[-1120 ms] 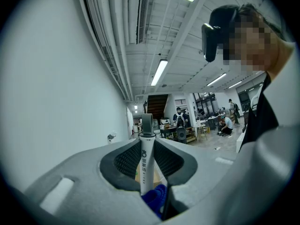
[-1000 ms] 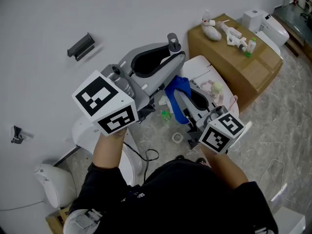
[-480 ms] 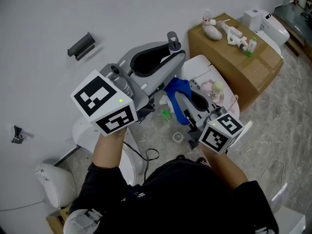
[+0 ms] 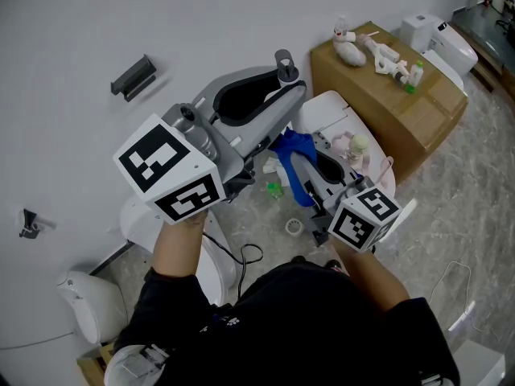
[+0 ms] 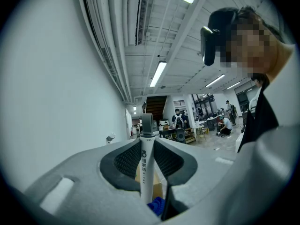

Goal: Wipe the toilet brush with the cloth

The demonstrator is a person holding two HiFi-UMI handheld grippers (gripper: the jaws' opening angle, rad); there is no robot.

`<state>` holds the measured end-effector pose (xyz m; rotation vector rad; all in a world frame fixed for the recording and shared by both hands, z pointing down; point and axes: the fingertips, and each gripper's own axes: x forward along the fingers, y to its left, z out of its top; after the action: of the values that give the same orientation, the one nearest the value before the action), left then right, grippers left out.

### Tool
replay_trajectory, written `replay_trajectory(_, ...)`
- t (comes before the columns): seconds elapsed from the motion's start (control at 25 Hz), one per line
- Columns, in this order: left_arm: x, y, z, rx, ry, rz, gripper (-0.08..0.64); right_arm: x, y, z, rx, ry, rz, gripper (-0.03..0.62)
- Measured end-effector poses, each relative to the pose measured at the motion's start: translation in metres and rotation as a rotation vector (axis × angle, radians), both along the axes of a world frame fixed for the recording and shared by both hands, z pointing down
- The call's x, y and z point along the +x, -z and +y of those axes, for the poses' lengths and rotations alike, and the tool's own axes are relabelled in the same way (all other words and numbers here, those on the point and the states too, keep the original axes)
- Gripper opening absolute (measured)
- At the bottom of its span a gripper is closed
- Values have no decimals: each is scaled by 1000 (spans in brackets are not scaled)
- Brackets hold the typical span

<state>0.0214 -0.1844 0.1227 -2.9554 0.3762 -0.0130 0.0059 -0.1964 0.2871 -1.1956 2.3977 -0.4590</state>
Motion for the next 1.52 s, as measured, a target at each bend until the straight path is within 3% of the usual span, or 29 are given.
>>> replay_trajectory(1.52, 1, 8, 8, 18, -21, 2, 91, 9, -58, -9, -130, -52, 77, 64)
